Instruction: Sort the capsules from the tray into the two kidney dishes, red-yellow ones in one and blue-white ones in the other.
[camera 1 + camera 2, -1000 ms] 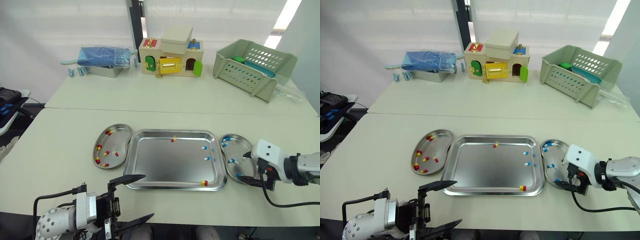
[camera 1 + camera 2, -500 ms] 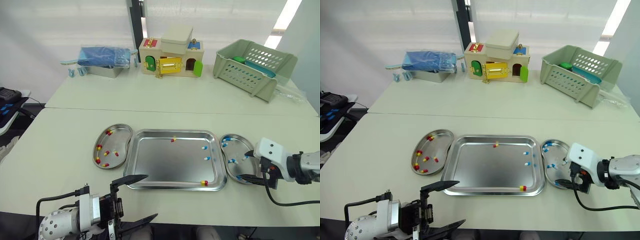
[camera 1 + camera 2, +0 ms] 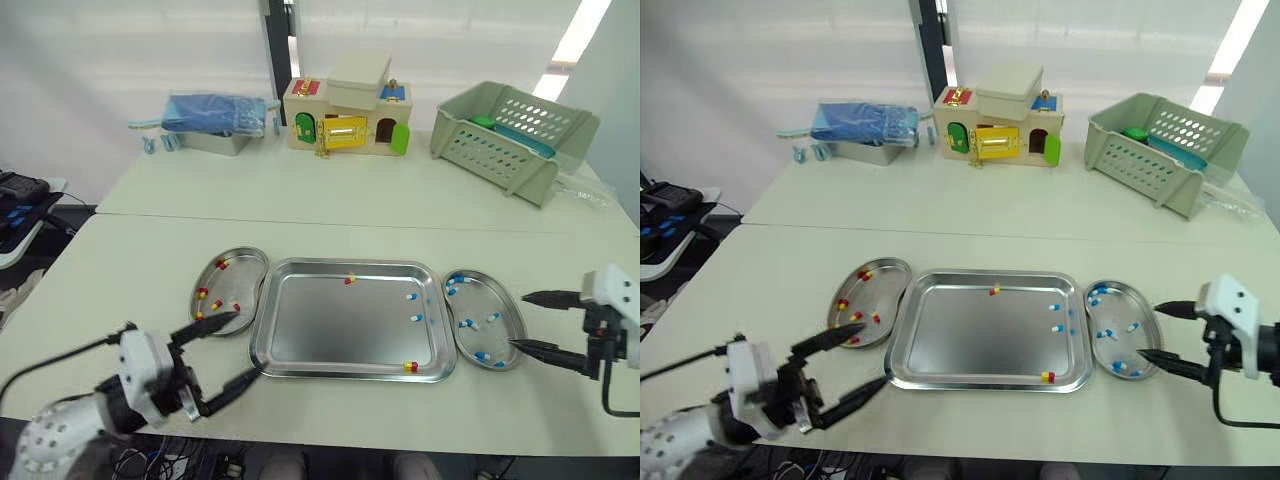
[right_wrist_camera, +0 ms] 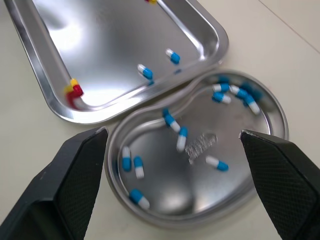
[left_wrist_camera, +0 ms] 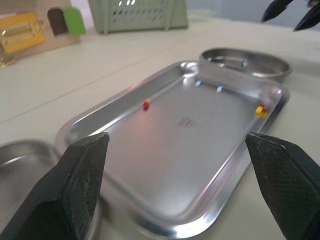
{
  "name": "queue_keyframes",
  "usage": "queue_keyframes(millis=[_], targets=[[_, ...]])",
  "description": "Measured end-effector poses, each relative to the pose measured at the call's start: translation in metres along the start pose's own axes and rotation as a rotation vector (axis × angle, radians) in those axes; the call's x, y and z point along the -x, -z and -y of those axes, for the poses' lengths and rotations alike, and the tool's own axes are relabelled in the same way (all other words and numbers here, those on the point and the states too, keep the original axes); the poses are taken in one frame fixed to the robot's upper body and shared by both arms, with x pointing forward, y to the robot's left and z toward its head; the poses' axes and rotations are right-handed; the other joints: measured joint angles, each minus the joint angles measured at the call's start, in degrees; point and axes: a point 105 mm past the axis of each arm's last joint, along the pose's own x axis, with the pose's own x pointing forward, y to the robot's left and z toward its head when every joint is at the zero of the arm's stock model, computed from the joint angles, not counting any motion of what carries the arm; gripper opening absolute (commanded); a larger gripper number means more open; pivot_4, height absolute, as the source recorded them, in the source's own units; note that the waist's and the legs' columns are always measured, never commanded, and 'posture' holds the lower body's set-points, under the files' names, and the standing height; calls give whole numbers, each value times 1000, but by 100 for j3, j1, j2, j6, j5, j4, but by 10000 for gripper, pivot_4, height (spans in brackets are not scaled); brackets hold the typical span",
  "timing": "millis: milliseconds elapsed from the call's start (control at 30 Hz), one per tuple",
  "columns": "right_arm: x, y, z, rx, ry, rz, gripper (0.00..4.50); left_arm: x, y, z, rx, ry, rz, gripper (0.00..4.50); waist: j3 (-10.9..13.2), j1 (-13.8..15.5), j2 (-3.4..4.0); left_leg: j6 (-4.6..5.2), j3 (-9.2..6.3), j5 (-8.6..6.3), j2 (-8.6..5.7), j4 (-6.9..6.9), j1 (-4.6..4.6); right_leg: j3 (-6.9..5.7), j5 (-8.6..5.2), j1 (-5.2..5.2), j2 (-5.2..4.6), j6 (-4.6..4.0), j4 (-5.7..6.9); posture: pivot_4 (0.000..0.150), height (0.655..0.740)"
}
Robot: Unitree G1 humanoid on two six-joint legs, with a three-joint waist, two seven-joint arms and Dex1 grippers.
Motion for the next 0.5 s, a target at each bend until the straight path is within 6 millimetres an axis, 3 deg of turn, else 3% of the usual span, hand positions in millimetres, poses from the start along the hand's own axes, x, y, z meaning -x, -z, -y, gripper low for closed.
queue_keyframes(millis=[133,300,500], targets=[[20,24,14,-89,50,-43,44456,32,3,-37,62,-148,-124,45000,1,-44,3,0,11,0,5,-6,15,8,-3,1,2,-5,3,1500,7400],[31,44,24,-152,99,-54,44456,89,20,-87,79,-342,-337,45000,7,-83,13,0,18,0,6,-10,18,14,-4,0,4,-7,5,1500,7400],[33,51,27,-134,104,-53,44456,120,29,-118,63,-417,-429,45000,7,-83,12,0,17,0,6,-11,16,12,-4,-1,4,-6,5,1500,7400]])
